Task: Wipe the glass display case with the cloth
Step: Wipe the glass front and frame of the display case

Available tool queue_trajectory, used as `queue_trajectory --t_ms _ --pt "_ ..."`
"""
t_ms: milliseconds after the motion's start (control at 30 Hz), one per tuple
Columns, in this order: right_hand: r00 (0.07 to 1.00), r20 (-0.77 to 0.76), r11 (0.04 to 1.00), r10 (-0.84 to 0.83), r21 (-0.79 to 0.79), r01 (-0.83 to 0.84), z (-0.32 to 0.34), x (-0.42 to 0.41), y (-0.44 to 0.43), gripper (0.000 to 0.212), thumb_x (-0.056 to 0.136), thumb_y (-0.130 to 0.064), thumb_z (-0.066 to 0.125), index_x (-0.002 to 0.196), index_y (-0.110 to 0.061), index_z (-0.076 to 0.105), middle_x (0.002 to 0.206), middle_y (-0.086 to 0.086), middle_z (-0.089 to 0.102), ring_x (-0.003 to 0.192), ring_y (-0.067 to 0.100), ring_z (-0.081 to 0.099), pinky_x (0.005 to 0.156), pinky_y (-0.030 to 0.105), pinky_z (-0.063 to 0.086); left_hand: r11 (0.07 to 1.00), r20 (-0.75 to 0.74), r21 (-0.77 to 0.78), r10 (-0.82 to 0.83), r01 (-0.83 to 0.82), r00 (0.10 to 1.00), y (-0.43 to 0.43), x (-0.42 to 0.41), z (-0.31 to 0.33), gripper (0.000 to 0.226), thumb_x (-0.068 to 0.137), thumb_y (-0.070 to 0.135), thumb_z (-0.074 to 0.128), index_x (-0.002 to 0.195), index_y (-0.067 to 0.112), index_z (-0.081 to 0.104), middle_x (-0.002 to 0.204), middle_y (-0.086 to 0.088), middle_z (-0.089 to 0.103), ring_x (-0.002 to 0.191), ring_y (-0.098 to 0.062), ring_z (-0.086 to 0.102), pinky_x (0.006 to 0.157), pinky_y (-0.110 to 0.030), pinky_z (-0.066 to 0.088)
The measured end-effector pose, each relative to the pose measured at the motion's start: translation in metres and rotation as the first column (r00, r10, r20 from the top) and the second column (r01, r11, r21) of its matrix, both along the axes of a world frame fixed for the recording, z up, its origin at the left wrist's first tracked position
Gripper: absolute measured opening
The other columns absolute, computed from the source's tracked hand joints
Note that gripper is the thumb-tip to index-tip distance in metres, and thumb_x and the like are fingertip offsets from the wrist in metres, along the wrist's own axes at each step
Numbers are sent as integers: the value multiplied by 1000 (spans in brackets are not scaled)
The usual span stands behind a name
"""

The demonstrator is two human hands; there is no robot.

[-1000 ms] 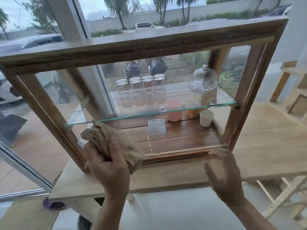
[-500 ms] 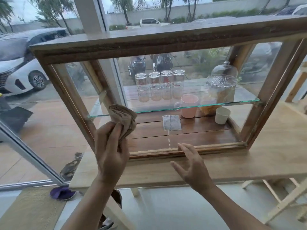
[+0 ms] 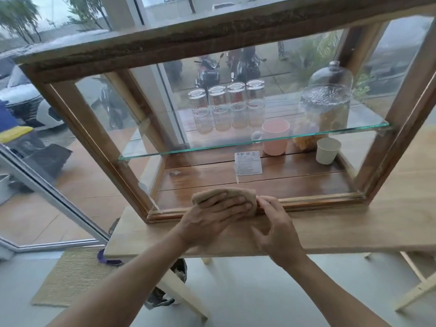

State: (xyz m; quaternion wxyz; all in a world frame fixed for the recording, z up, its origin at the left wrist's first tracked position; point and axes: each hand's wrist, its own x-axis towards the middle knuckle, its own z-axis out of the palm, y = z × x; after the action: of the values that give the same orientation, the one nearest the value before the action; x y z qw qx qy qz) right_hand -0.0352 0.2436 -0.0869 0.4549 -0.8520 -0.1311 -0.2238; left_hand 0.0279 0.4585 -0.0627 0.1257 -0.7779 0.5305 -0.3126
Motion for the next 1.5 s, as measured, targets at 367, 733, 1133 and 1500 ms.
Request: queue_trajectory --t_ms 367,733,1133,1500 --pt "994 15 994 -104 -37 105 1 -1 11 64 70 -19 82 127 -11 56 117 -5 56 108 10 57 96 24 48 996 -10 -92 -20 19 1000 34 2 5 45 99 -2 42 142 9 51 152 1 44 144 -20 35 123 -38 17" --pt "994 -40 987 -105 -130 99 0 -2 13 81 64 -25 88 132 -17 46 120 -12 46 109 3 50 98 17 43 978 -54 -206 -28 16 998 47 4 -1 47 95 -1 52 141 6 50 152 -1 44 146 -21 33 118 -42 28" --pt "994 -50 987 -101 -133 94 -4 -2 12 82 65 -27 87 134 -19 44 124 -18 44 112 -1 51 97 12 40 985 -10 -172 -19 17 1000 49 6 6 45 99 -2 41 143 7 48 154 -1 41 144 -23 35 123 -39 15" --pt "994 -62 988 -90 -133 81 -5 -2 6 82 64 -24 87 135 -20 46 124 -18 46 112 -4 50 96 8 38 987 -92 -152 -64 50 994 57 12 20 41 103 2 42 143 8 49 153 -4 43 144 -20 35 119 -39 26"
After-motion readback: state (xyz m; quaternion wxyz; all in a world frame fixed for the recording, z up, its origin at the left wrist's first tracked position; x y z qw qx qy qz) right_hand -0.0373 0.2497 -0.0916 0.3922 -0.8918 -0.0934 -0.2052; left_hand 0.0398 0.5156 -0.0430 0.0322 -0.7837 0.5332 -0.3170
